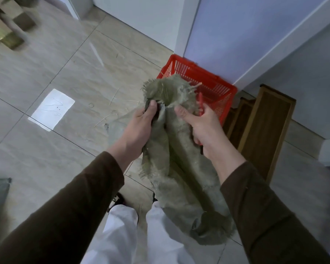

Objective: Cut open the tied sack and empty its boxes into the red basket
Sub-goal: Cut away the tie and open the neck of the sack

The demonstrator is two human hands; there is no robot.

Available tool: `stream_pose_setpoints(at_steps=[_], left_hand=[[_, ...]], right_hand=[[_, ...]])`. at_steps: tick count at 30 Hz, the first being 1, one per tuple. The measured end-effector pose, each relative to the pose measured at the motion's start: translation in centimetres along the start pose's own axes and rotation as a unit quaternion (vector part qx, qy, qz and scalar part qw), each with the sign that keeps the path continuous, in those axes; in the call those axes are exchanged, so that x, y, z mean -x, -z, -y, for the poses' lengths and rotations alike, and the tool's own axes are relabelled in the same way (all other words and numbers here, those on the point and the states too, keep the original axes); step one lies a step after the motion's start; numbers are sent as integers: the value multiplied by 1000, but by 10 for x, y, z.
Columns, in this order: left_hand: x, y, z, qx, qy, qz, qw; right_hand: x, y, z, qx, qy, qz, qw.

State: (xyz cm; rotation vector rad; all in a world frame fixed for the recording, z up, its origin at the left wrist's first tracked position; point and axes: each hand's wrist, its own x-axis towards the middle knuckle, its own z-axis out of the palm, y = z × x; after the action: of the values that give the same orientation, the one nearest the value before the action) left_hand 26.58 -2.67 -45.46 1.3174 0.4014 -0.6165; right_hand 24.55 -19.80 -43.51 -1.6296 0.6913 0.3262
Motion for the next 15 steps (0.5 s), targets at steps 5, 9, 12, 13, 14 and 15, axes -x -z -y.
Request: stream_pose_setpoints(at_steps=[5, 9, 12, 13, 14, 15], left_hand=[[-2, 16, 2, 22, -50, -15, 998], [-5, 35, 0, 33, -81, -47, 995], [0, 31, -5, 47, -91, 13, 995], [3, 26, -8, 41, -92, 48, 994], [5, 20, -11, 24, -91, 84, 992], [6, 13, -13, -5, -89, 120, 989]], right_hand=[[-16, -3, 11, 104, 87, -92, 987], [-28, 21, 21, 94, 78, -115, 986], [-23, 17, 28, 29, 93, -67, 993], [-20, 13, 31, 2, 99, -37, 994], [-17, 8, 35, -9, 110, -12, 994], [-15, 3, 39, 3, 127, 5, 992]])
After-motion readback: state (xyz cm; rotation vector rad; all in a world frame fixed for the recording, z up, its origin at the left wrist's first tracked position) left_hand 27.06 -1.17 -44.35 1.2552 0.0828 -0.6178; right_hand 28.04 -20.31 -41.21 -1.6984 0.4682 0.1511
